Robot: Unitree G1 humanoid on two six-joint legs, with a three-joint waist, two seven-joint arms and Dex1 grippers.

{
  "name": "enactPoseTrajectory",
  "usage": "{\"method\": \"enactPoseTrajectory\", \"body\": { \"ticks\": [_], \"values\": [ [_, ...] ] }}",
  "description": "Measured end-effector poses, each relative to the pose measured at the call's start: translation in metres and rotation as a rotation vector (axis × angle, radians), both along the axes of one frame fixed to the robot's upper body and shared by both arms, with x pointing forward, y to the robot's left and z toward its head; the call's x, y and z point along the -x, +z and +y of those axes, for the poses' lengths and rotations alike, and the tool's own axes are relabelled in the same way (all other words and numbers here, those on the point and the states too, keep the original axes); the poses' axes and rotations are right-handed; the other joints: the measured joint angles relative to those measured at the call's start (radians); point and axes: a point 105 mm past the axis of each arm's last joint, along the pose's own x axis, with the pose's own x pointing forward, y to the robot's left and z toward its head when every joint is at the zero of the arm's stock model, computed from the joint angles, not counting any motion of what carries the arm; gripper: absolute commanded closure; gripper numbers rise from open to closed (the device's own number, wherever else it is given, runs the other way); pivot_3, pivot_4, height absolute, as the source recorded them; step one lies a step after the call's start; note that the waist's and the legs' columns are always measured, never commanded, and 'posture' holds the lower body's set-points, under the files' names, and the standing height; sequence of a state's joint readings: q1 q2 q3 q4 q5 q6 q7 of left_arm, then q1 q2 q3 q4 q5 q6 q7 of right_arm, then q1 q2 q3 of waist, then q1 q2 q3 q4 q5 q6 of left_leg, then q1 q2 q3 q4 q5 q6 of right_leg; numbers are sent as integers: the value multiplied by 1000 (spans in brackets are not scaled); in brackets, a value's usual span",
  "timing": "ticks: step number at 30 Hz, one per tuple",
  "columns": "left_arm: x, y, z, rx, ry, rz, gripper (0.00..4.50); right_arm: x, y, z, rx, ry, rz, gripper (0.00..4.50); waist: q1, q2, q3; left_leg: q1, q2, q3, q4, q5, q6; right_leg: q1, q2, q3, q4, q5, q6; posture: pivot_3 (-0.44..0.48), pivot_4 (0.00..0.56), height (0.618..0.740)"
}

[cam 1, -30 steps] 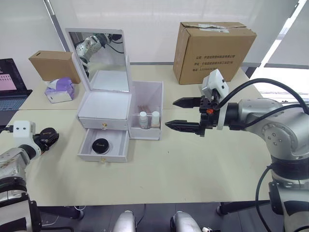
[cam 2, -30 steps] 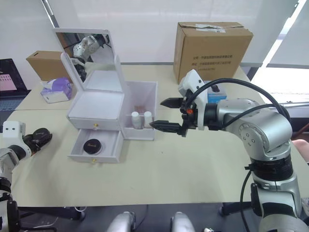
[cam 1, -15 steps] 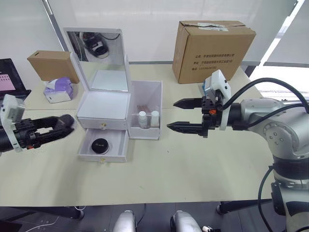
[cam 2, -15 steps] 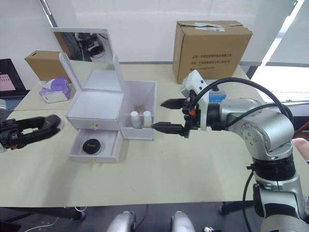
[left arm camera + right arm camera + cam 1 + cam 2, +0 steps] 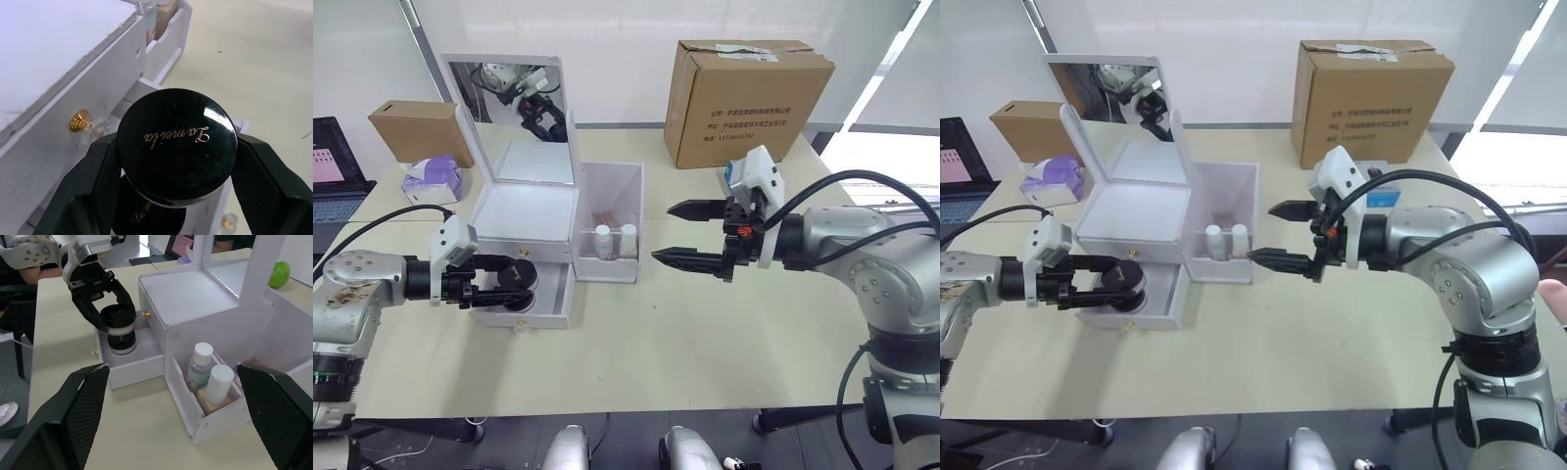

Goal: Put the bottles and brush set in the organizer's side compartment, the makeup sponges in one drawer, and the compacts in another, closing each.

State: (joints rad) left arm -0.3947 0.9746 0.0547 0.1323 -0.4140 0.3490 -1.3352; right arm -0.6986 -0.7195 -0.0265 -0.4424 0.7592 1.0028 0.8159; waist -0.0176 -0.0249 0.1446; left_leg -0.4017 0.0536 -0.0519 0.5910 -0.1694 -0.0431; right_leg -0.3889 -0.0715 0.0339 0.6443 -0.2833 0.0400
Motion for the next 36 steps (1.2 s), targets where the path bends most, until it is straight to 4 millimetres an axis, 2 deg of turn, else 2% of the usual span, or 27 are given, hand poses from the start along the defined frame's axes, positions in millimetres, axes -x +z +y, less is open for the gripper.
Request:
{"method": "enactPoseTrajectory", "body": {
  "ticks": [6, 11, 15, 16, 19, 25, 30, 33, 36],
  "values": [
    [-1, -15, -10, -43, -89, 6, 1593, 3, 4, -1, -16, -16, -17, 0, 0, 0, 0, 1, 0, -1, 0, 0, 0, 0, 6, 9, 0, 0, -1, 0, 150, 740],
    [-7, -18, -24, -26, -136, -18, 1593, 6, 3, -2, -7, -26, -17, 0, 1, 0, 0, 1, 1, -1, 0, 0, 0, 0, 7, 11, 0, 0, 0, 0, 150, 740],
    [-8, -26, -26, -43, -153, -8, 1593, 8, 0, -5, 17, -36, -17, 0, 2, 0, 0, 1, 1, -1, 0, 0, 0, 0, 8, 12, -1, 0, 0, 0, 150, 740],
    [-9, -27, -26, -43, -151, -2, 879, 8, 0, -5, 19, -37, -17, 0, 1, 0, 0, 1, 1, -1, 0, 0, 0, 0, 9, 12, -1, 0, 0, 0, 150, 740],
    [-10, -29, -25, -44, -151, 12, 36, 9, 1, -6, 18, -35, -15, 0, -1, 0, 0, 1, 4, -1, 1, 0, 0, 0, 11, 13, -1, 0, 0, 0, 150, 740],
    [-10, -24, -25, -3, -144, 48, 12, 10, 0, -6, 12, -34, -9, 0, 1, 0, 0, 0, 7, 1, 1, 0, 0, 0, 13, 12, 0, -1, -1, 0, 150, 740],
    [8, -6, -15, 36, -103, 95, 12, 11, 0, -6, 17, -15, -1, 0, -8, 0, 0, 1, 11, 3, 0, 0, 0, 0, 15, 12, -1, -1, -2, 0, 150, 740],
    [29, -3, -2, 68, -47, 142, 12, 12, 1, -5, 25, 12, 1, 0, -22, 1, 1, 3, 13, 3, -1, 0, 0, 0, 16, 12, 0, -2, -4, 0, 150, 740],
    [42, 0, 9, 138, 31, 189, 12, 11, 5, -5, 26, 33, -7, 0, -24, 2, 1, 3, 15, 3, -1, 0, 0, 0, 17, 11, 1, -6, -10, 0, 150, 740]
  ]
}}
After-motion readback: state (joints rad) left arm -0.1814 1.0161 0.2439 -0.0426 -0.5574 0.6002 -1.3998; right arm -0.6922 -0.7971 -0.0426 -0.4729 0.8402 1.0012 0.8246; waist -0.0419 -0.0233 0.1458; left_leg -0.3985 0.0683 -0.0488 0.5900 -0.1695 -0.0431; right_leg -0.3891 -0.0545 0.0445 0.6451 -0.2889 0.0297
